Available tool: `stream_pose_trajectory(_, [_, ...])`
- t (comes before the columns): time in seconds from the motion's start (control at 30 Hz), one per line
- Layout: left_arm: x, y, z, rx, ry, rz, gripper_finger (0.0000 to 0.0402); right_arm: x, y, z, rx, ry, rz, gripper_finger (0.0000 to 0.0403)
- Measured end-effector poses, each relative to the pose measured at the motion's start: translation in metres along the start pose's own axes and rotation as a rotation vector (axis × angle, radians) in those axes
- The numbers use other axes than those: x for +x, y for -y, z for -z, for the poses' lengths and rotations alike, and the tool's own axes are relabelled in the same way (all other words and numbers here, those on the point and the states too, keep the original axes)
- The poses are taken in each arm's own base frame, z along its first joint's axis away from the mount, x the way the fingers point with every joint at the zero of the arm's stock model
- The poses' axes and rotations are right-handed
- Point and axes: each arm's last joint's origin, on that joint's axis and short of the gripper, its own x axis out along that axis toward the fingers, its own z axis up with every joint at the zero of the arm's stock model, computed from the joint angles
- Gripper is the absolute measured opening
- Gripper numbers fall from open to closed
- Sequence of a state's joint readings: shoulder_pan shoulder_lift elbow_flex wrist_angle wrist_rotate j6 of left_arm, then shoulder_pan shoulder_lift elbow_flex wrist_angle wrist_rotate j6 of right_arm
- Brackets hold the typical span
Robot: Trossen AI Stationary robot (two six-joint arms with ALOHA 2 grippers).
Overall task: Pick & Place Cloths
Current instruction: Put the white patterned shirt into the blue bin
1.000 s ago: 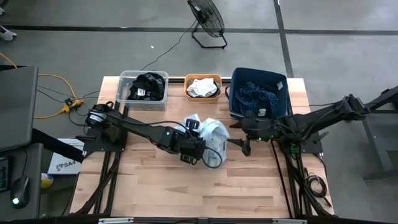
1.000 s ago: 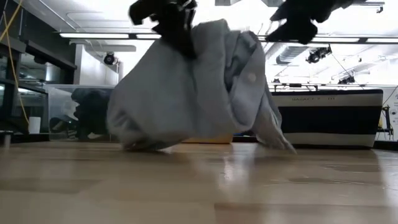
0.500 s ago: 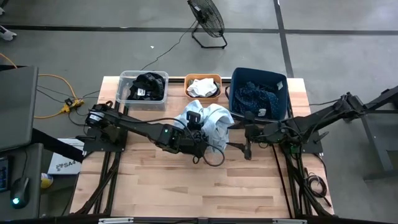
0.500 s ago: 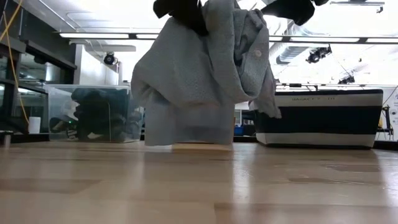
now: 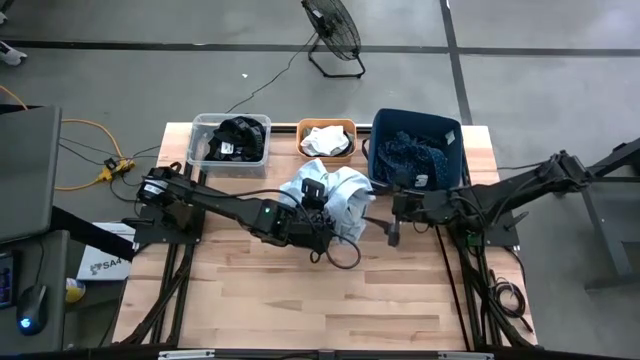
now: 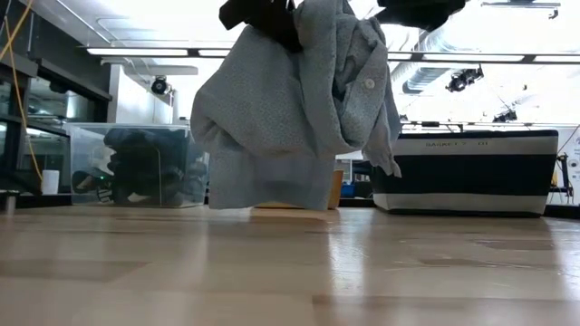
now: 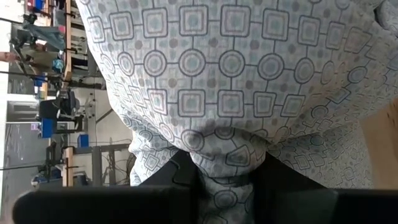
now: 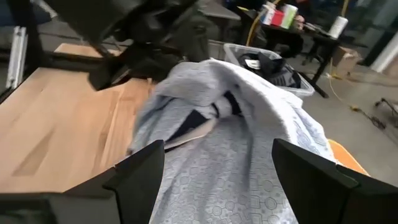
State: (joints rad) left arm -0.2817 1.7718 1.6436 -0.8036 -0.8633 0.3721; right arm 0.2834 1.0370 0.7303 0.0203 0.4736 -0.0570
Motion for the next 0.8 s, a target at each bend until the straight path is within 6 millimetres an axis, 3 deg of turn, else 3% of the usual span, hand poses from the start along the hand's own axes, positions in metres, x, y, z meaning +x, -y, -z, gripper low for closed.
stream_pose_trajectory(0.23, [0.000,0.000,0.000,-0.003,-0.001,0.000,0.0069,0.005,0.012,0.003,0.128,-0.027,0.049,0.0303])
stream_pose_trajectory(0.47, [0.000,0.000,0.001,0.006,-0.009,0.008,0.0069,0.008,0.015,0.004,0.143,-0.032,0.052,0.0391])
stream_pose_trajectory(0.8, [-0.001,0.000,0.001,0.031,-0.004,0.007,0.0069,0.018,0.025,0.005,0.202,-0.029,-0.113,0.0395])
